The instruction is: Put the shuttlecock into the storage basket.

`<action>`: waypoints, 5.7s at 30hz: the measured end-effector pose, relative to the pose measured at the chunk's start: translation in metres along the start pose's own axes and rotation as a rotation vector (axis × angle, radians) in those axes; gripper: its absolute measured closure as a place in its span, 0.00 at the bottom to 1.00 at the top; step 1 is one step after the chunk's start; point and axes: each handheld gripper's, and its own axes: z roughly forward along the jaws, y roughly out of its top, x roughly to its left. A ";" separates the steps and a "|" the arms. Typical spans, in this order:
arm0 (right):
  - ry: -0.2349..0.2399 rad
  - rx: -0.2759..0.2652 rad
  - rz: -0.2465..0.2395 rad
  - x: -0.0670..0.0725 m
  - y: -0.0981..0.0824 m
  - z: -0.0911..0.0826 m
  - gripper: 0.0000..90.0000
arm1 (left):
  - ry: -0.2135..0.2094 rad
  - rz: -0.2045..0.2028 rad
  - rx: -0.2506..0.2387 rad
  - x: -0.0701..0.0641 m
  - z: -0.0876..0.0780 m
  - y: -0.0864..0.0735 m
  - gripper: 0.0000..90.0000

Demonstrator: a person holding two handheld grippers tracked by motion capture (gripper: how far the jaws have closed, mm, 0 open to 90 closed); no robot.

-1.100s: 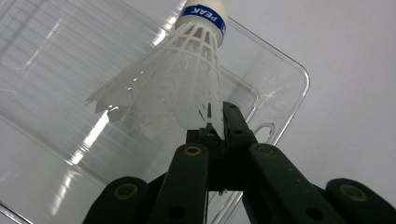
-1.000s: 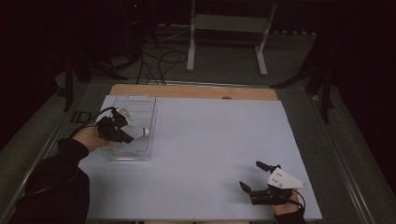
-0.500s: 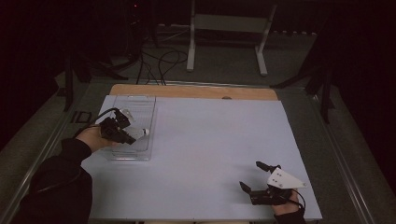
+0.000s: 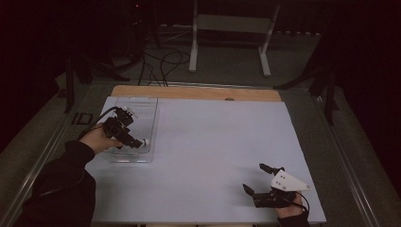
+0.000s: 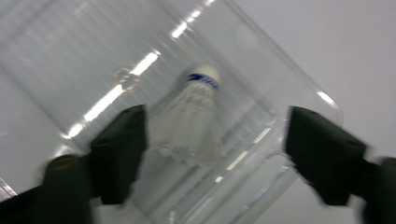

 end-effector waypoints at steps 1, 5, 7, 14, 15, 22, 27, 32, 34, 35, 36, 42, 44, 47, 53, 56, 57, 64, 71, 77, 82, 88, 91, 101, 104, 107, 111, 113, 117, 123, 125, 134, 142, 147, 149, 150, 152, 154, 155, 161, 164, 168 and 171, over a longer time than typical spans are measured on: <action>-0.001 0.000 0.000 0.000 0.000 0.000 0.10 | 0.005 0.008 -0.015 -0.001 -0.002 0.000 0.16; 0.000 0.000 0.000 0.000 0.000 0.000 0.10 | -0.045 0.019 -0.033 -0.003 -0.005 0.002 0.01; -0.002 0.000 -0.001 0.000 0.000 0.000 0.10 | -0.038 0.014 -0.041 -0.005 -0.007 0.003 0.00; 0.001 -0.001 0.001 0.000 0.000 0.000 0.10 | -0.028 0.011 -0.064 -0.009 -0.010 0.004 0.00; 0.000 0.001 0.000 0.000 0.000 0.000 0.10 | -0.025 0.015 -0.059 -0.011 -0.010 0.005 0.00; 0.001 0.003 0.001 0.000 0.000 0.000 0.10 | -0.025 0.023 -0.072 -0.017 -0.012 0.007 0.00; 0.000 0.002 0.001 0.000 0.000 0.000 0.10 | -0.037 0.043 -0.086 -0.025 -0.016 0.012 0.00; 0.002 0.003 0.002 0.000 0.000 0.000 0.10 | -0.053 0.070 -0.108 -0.034 -0.017 0.019 0.00; 0.001 0.003 0.002 0.000 0.000 0.000 0.10 | -0.056 0.070 -0.107 -0.035 -0.016 0.020 0.00; 0.001 0.001 0.001 0.000 0.000 -0.001 0.10 | -0.068 0.072 -0.114 -0.037 -0.016 0.023 0.00; 0.001 0.001 0.001 0.000 0.000 -0.001 0.10 | -0.068 0.072 -0.114 -0.037 -0.016 0.023 0.00; 0.000 0.000 0.001 0.000 -0.001 -0.001 0.10 | -0.064 0.090 -0.130 -0.046 -0.017 0.029 0.00; 0.000 0.000 0.003 0.000 -0.001 -0.001 0.10 | -0.077 0.110 -0.157 -0.052 -0.018 0.032 0.00; 0.001 -0.001 0.004 0.000 0.000 -0.001 0.10 | -0.092 0.118 -0.164 -0.057 -0.017 0.035 0.00; 0.002 -0.001 0.006 0.000 0.000 -0.001 0.10 | -0.103 0.141 -0.168 -0.068 -0.012 0.042 0.00; 0.002 -0.002 0.005 0.000 -0.001 -0.001 0.10 | -0.101 0.151 -0.172 -0.071 -0.011 0.044 0.00; 0.001 0.000 0.010 0.000 -0.001 -0.002 0.10 | -0.106 0.157 -0.174 -0.073 -0.011 0.046 0.00; 0.000 0.000 0.011 -0.001 -0.001 -0.002 0.10 | -0.123 0.178 -0.188 -0.084 -0.007 0.051 0.00; 0.000 0.000 0.009 -0.001 -0.001 -0.002 0.10 | -0.138 0.210 -0.183 -0.098 0.002 0.054 0.00; 0.000 -0.001 0.009 -0.001 -0.001 -0.003 0.10 | -0.153 0.246 -0.196 -0.106 0.009 0.054 0.00; 0.001 -0.001 0.007 -0.001 -0.001 -0.003 0.10 | -0.195 0.272 -0.232 -0.109 0.013 0.052 0.00; 0.001 0.000 0.007 0.000 -0.001 -0.003 0.10 | -0.212 0.310 -0.217 -0.114 0.020 0.049 0.00; 0.003 0.002 0.009 0.000 -0.001 -0.002 0.10 | -0.226 0.306 -0.230 -0.116 0.022 0.048 0.00; 0.002 0.000 0.006 0.000 -0.001 -0.003 0.10 | -0.215 0.343 -0.223 -0.123 0.023 0.044 0.00; 0.002 0.001 0.004 0.000 -0.001 -0.003 0.10 | -0.214 0.342 -0.225 -0.123 0.023 0.043 0.00; 0.002 0.000 0.005 0.000 0.000 -0.003 0.10 | -0.227 0.353 -0.237 -0.125 0.025 0.038 0.00; 0.002 0.001 0.005 0.000 0.000 -0.003 0.10 | -0.236 0.344 -0.245 -0.124 0.031 0.029 0.00; 0.001 0.002 0.004 0.000 0.000 -0.003 0.10 | -0.245 0.346 -0.243 -0.124 0.033 0.025 0.00; 0.002 0.004 -0.001 0.000 -0.001 -0.002 0.10 | -0.254 0.345 -0.249 -0.124 0.039 0.017 0.00; 0.001 0.005 0.006 0.000 -0.001 -0.003 0.10 | -0.259 0.358 -0.284 -0.122 0.043 0.004 0.00; 0.002 0.004 0.004 0.000 0.000 -0.003 0.10 | -0.248 0.356 -0.286 -0.122 0.045 -0.001 0.00; 0.004 0.005 0.002 0.000 0.000 -0.002 0.10 | -0.232 0.323 -0.287 -0.123 0.052 -0.016 0.00; 0.006 0.006 0.004 0.000 -0.001 -0.002 0.10 | -0.236 0.308 -0.311 -0.125 0.058 -0.031 0.00; 0.006 0.006 0.005 0.000 0.000 -0.002 0.10 | -0.228 0.282 -0.339 -0.123 0.060 -0.040 0.00; 0.006 0.007 0.004 0.000 0.000 -0.002 0.10 | -0.228 0.269 -0.358 -0.122 0.061 -0.044 0.00; 0.007 0.007 0.004 0.000 0.000 -0.002 0.10 | -0.228 0.269 -0.360 -0.122 0.062 -0.046 0.00; 0.007 0.007 0.006 0.000 0.000 -0.002 0.10 | -0.231 0.264 -0.358 -0.121 0.063 -0.049 0.00; 0.007 0.008 0.004 0.000 0.000 -0.002 0.10 | -0.232 0.258 -0.360 -0.121 0.065 -0.053 0.00; 0.008 0.008 0.004 0.000 0.000 -0.002 0.10 | -0.233 0.256 -0.358 -0.121 0.065 -0.055 0.00; 0.012 0.012 0.009 0.000 -0.001 -0.001 0.10 | -0.235 0.235 -0.365 -0.120 0.072 -0.064 0.00; 0.017 0.013 0.008 0.001 -0.001 -0.001 0.10 | -0.228 0.221 -0.376 -0.120 0.074 -0.069 0.00; 0.017 0.013 0.007 0.001 -0.001 -0.001 0.10 | -0.224 0.205 -0.392 -0.118 0.074 -0.076 0.00; 0.018 0.014 0.006 0.001 -0.001 -0.001 0.10 | -0.224 0.180 -0.395 -0.116 0.075 -0.081 0.00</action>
